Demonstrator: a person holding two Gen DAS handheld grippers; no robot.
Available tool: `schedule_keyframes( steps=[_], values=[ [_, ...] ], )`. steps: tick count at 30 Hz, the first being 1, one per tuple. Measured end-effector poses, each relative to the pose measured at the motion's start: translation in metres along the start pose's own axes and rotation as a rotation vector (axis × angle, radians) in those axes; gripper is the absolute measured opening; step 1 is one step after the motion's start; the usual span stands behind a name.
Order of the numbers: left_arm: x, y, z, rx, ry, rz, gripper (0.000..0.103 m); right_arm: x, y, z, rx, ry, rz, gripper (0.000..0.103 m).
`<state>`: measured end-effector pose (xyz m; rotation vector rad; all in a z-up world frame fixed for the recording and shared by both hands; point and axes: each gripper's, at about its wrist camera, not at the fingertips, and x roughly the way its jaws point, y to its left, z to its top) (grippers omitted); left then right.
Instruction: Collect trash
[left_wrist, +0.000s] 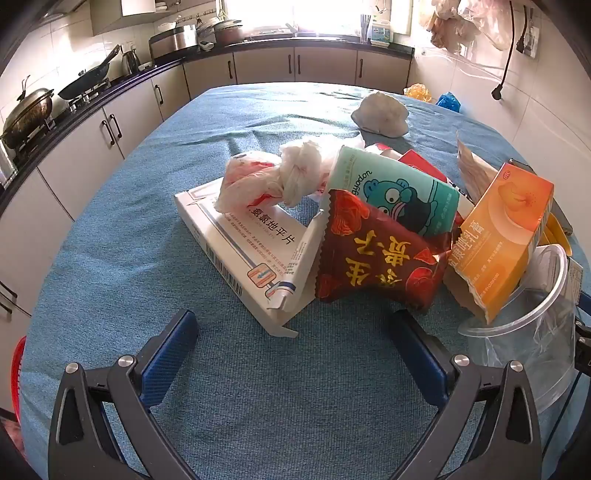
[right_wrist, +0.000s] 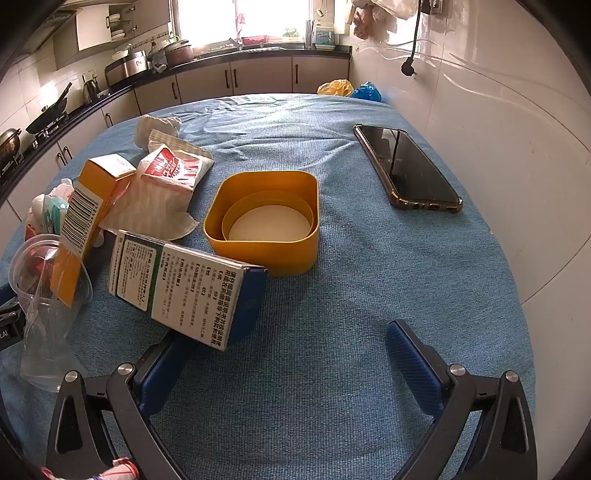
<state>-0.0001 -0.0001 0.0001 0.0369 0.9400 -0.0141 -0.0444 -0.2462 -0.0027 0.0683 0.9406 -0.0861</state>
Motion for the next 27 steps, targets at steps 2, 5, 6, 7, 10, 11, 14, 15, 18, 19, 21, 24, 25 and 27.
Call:
schedule_keyframes(
  steps=[2, 5, 6, 7, 10, 11, 14, 15, 18, 19, 21, 24, 25, 27],
  values=[
    [-0.0001, 0.0, -0.0001, -0.003, -0.002, -0.004, 0.103, -0.0002, 0.0003, 0.0, 0.0, 0.0, 0.0, 0.103],
    [0.0002, 0.0002, 0.0, -0.005, 0.006, -0.007, 0.103, -0.0003, 0.0002, 0.0002, 0.0, 0.0, 0.0, 0.103],
    [0.0002, 0.0004, 0.0, -0.005, 0.006, -0.007, 0.103, 0.0, 0.0, 0.0001, -0.001, 0.0, -0.001, 0.103],
    [0.0003, 0.0005, 0.0002, -0.004, 0.006, -0.006, 0.103, 0.0, 0.0, 0.0001, -0.001, 0.001, -0.001, 0.103],
    [0.0002, 0.0004, 0.0, -0.004, 0.005, -0.006, 0.103, 0.0001, 0.0005, 0.0006, -0.001, 0.001, -0.002, 0.103],
    [0.0003, 0.0005, 0.0001, -0.005, 0.006, -0.007, 0.103, 0.0001, 0.0005, 0.0008, -0.001, 0.001, -0.002, 0.103],
    [0.0004, 0.0007, 0.0003, -0.004, 0.006, -0.006, 0.103, -0.0002, 0.0001, -0.0001, -0.001, 0.0, -0.002, 0.103],
    [0.0002, 0.0003, 0.0001, -0.003, 0.005, -0.005, 0.103, -0.0002, 0.0003, 0.0, -0.001, 0.0, -0.002, 0.103],
    [0.0002, 0.0005, 0.0, -0.003, 0.005, -0.005, 0.103, -0.0002, -0.0003, -0.0003, -0.001, 0.0, -0.001, 0.103],
    [0.0003, 0.0007, 0.0001, -0.004, 0.005, -0.005, 0.103, -0.0003, -0.0004, -0.0004, -0.001, 0.0, -0.001, 0.103],
    [0.0003, 0.0003, 0.0002, -0.003, 0.005, -0.004, 0.103, -0.0003, -0.0001, -0.0002, -0.001, 0.0, -0.002, 0.103],
    [0.0002, 0.0003, 0.0, -0.003, 0.005, -0.004, 0.103, -0.0003, -0.0002, -0.0003, -0.001, 0.0, -0.002, 0.103],
    [0.0002, 0.0004, 0.0, -0.003, 0.005, -0.005, 0.103, -0.0003, -0.0004, -0.0004, -0.001, 0.0, -0.002, 0.103],
    [0.0003, 0.0004, 0.0002, -0.003, 0.006, -0.005, 0.103, -0.0004, -0.0008, -0.0007, -0.001, 0.0, -0.001, 0.103]
  ],
)
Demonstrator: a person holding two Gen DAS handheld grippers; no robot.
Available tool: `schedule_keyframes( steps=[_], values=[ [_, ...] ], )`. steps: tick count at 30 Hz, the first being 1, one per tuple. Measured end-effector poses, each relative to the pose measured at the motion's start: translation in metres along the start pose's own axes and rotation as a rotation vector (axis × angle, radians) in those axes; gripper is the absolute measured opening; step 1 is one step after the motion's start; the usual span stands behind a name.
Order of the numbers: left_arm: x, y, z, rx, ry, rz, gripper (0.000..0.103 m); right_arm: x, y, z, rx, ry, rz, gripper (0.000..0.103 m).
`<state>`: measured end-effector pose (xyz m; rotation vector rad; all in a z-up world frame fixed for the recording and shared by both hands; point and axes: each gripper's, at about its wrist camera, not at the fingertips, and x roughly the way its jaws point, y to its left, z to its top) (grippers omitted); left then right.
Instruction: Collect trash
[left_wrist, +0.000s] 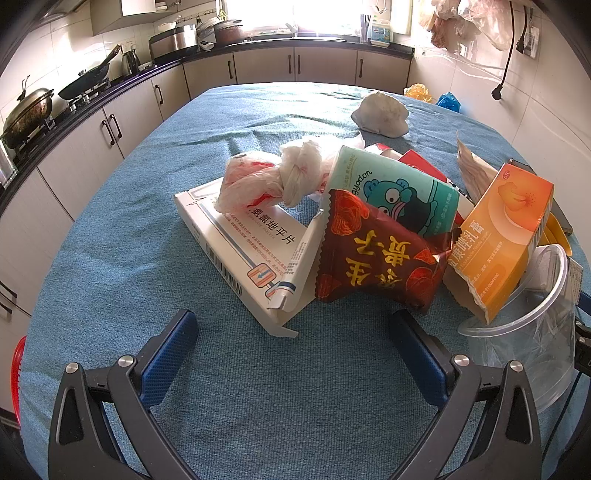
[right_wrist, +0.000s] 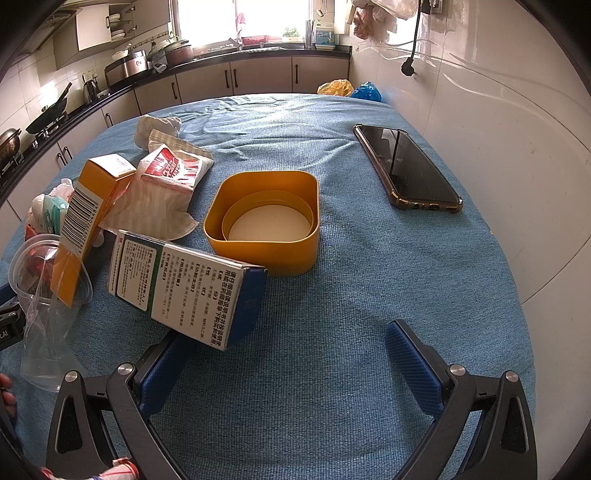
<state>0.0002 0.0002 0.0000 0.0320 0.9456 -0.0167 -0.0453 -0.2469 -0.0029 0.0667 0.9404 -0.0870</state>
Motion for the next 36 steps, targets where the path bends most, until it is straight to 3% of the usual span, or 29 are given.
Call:
schedule_keyframes(
  steps=[18, 23, 29, 36],
  values=[
    [0.0, -0.001, 0.0, 0.003, 0.001, 0.002, 0.103, -0.004, -0.001, -0.002, 0.001, 0.024, 0.01, 0.103],
    [-0.007, 0.005, -0.007, 0.009, 0.007, -0.005, 0.103, -0.003, 0.003, -0.002, 0.037, 0.047, -0.025, 0.103],
    [-0.059, 0.018, -0.025, 0.029, -0.083, 0.03, 0.103, -0.026, 0.0, -0.02, 0.081, 0.031, -0.008, 0.102],
    [-0.118, 0.051, -0.053, -0.038, -0.179, 0.053, 0.103, -0.09, 0.005, -0.047, 0.117, -0.134, 0.019, 0.102]
  ],
)
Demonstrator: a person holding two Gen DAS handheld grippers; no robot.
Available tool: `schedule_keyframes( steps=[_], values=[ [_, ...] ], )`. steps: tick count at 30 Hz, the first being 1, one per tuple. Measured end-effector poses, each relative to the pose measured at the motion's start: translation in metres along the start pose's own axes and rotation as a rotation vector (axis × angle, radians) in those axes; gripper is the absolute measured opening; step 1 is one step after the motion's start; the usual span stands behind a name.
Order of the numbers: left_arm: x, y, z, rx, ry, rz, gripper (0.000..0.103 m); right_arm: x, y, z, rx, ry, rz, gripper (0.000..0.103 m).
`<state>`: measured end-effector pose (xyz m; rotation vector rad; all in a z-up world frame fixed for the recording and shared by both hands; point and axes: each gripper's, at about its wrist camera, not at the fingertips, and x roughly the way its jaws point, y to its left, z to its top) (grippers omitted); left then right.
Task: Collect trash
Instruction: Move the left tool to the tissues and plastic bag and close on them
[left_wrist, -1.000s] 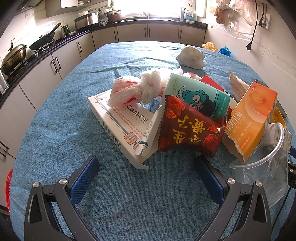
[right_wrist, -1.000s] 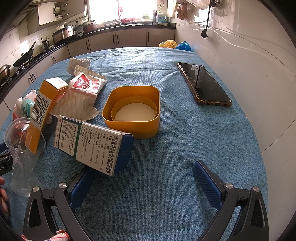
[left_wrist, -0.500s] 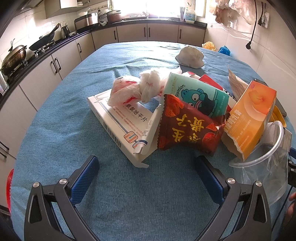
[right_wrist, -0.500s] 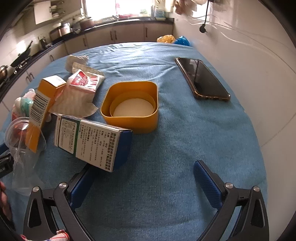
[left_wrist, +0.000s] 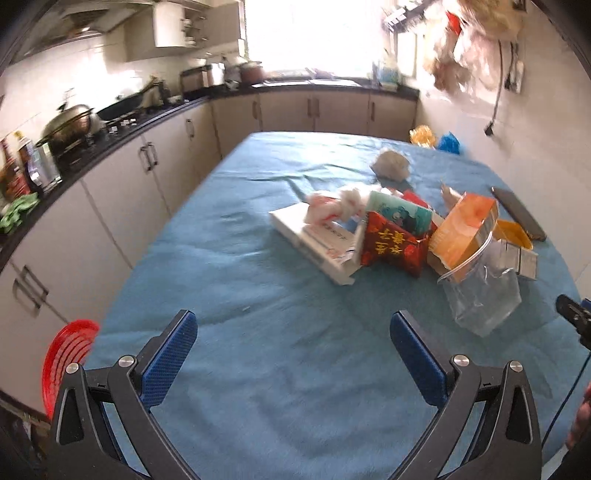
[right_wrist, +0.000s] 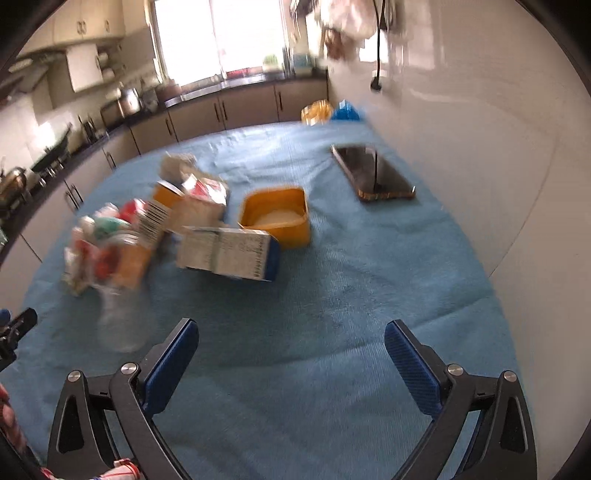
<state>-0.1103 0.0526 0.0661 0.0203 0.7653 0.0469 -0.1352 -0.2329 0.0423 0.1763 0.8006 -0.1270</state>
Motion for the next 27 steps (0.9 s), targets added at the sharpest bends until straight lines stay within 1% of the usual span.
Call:
schedule_keyframes(
  steps=[4, 7, 8, 9, 11, 13, 16, 19, 23, 27],
  values=[
    [-0.029, 0.016, -0.01, -0.022, -0.042, 0.043, 0.103, -0.047, 0.013, -0.01, -0.011, -0.146, 0.024, 0.102],
    [-0.054, 0.023, -0.016, -0.014, -0.097, 0.093, 0.103, -0.083, 0.026, -0.018, -0.026, -0.3, 0.024, 0.102],
    [-0.062, 0.025, -0.018, -0.016, -0.111, 0.105, 0.103, -0.096, 0.03, -0.023, -0.027, -0.355, 0.034, 0.103],
    [-0.067, 0.025, -0.019, -0.02, -0.12, 0.108, 0.103, -0.104, 0.035, -0.026, -0.031, -0.387, 0.053, 0.103],
    [-0.082, 0.029, -0.024, -0.032, -0.138, 0.093, 0.103, -0.114, 0.043, -0.032, -0.048, -0.403, 0.091, 0.103],
    [-0.099, 0.034, -0.029, -0.054, -0.149, 0.076, 0.103, -0.121, 0.049, -0.038, -0.071, -0.397, 0.1, 0.103],
    [-0.117, 0.041, -0.037, -0.073, -0.16, 0.068, 0.103, -0.134, 0.052, -0.049, -0.076, -0.403, 0.113, 0.103],
    [-0.132, 0.045, -0.045, -0.069, -0.173, 0.087, 0.103, -0.152, 0.054, -0.059, -0.076, -0.422, 0.139, 0.103],
    [-0.138, 0.042, -0.049, -0.042, -0.173, 0.132, 0.103, -0.171, 0.052, -0.068, -0.062, -0.454, 0.141, 0.103],
    [-0.134, 0.041, -0.053, -0.029, -0.159, 0.141, 0.103, -0.176, 0.049, -0.071, -0.049, -0.456, 0.144, 0.103]
  ],
)
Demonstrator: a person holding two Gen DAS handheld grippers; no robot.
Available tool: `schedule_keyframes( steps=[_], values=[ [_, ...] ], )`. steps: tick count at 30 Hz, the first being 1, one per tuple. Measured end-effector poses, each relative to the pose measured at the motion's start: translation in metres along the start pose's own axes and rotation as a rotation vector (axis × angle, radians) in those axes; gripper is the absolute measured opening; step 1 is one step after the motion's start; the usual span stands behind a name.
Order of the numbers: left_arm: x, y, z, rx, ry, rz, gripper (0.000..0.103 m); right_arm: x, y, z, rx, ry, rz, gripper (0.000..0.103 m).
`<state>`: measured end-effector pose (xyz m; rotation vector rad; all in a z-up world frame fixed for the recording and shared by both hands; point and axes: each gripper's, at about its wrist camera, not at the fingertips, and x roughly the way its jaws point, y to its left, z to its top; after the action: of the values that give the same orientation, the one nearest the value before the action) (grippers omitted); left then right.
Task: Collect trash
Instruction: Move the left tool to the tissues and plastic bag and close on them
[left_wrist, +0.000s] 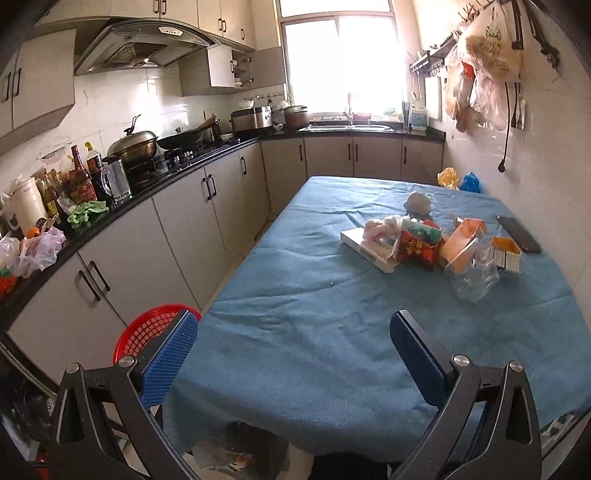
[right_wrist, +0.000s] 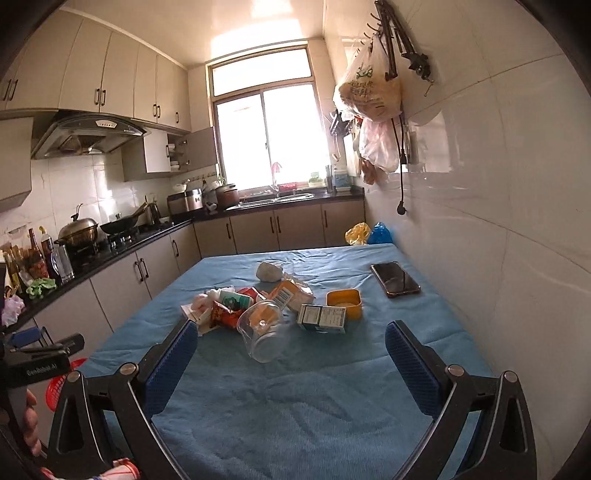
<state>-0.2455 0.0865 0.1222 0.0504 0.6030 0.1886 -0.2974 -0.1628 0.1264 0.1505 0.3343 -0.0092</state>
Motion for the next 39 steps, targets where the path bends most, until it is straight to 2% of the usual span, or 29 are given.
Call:
schedule_keyframes(
  steps=[12, 23, 29, 33, 39],
  values=[
    [0.039, -0.006, -0.004, 0.035, 0.078, 0.006, 0.103, 0.028, 0.0, -0.009, 0.004, 0.078, 0.005, 0.103],
    [0.09, -0.018, 0.002, 0.063, 0.167, 0.02, 0.103, 0.09, -0.006, -0.018, 0.016, 0.213, 0.026, 0.103],
    [0.109, -0.027, 0.009, 0.091, 0.195, 0.02, 0.103, 0.117, -0.011, -0.021, 0.011, 0.259, 0.037, 0.103],
    [0.117, -0.031, 0.026, 0.106, 0.205, -0.036, 0.103, 0.133, -0.015, -0.022, 0.012, 0.292, 0.053, 0.103],
    [0.134, -0.049, 0.075, 0.091, 0.164, -0.202, 0.103, 0.161, -0.027, -0.014, 0.025, 0.338, 0.102, 0.102]
  ],
)
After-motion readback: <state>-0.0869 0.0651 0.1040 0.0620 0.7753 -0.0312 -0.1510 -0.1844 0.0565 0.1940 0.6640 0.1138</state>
